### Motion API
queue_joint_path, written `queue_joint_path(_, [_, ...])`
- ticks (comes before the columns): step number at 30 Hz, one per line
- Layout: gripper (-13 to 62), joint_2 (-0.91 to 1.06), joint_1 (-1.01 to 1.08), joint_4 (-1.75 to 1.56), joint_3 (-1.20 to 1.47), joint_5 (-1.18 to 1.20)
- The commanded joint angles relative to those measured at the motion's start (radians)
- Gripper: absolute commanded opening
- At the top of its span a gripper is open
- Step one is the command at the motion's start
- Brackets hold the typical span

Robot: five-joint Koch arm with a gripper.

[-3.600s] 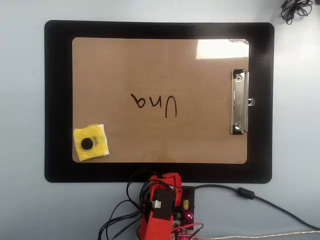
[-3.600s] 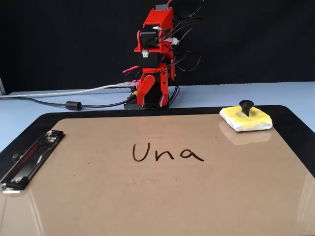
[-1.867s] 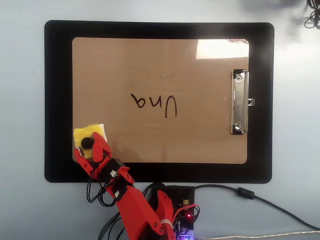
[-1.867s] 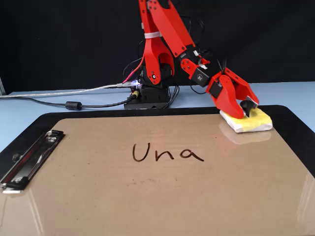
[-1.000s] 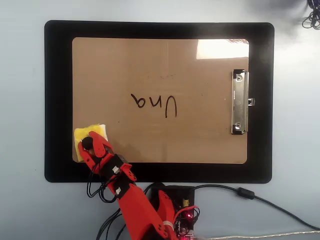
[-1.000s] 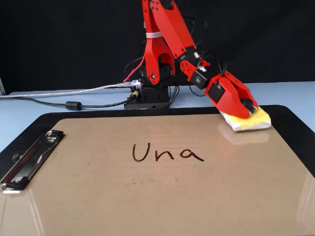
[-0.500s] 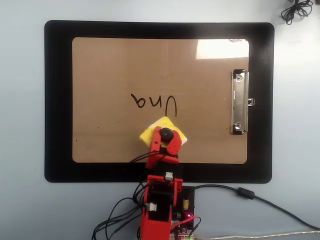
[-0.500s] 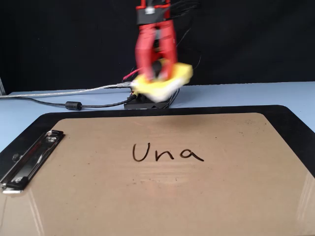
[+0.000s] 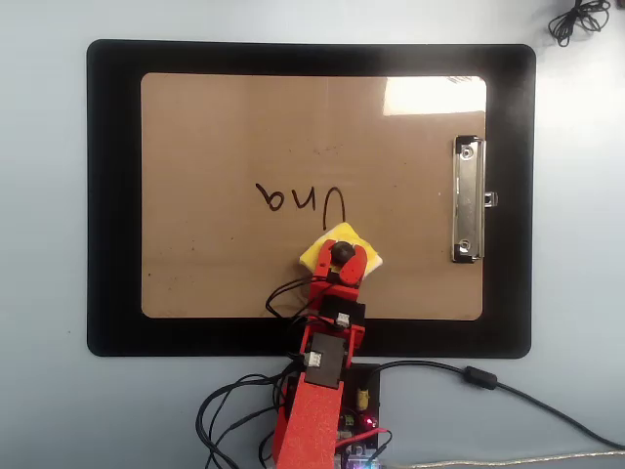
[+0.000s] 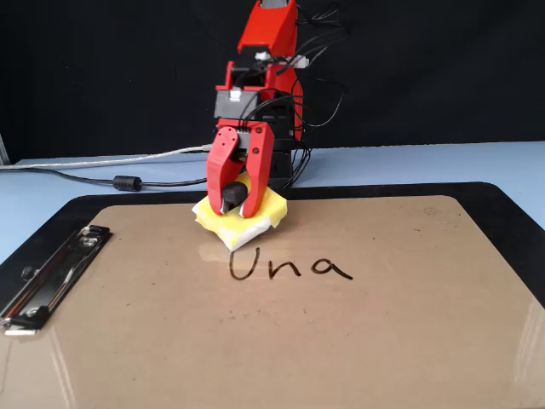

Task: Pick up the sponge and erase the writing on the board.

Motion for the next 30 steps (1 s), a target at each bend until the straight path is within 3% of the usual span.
queue_joint_path(1, [-8.0,-0.005,0.006,-0.161,0.012,-0.008])
queue_joint_path(4, [-8.0,-0.212,0.006,-0.359,0.002,-0.011])
queue_joint_path(8, [-8.0,-0.549,0.002,-0.497,-0.247,-0.015])
queue_joint_path(11, [-8.0,-0.661,0.002,-0.483,-0.391,-0.015])
queue_joint_path(14, [-8.0,-0.614,0.005,-0.443,-0.319,-0.015])
queue_joint_path(23, [-8.0,0.063,-0.018,-0.379,0.261,-0.014])
queue_joint_path(26, [-8.0,0.012,-0.043,-0.385,0.249,-0.018])
queue_joint_path(30, [-8.0,-0.325,-0.084,-0.428,-0.006,-0.04])
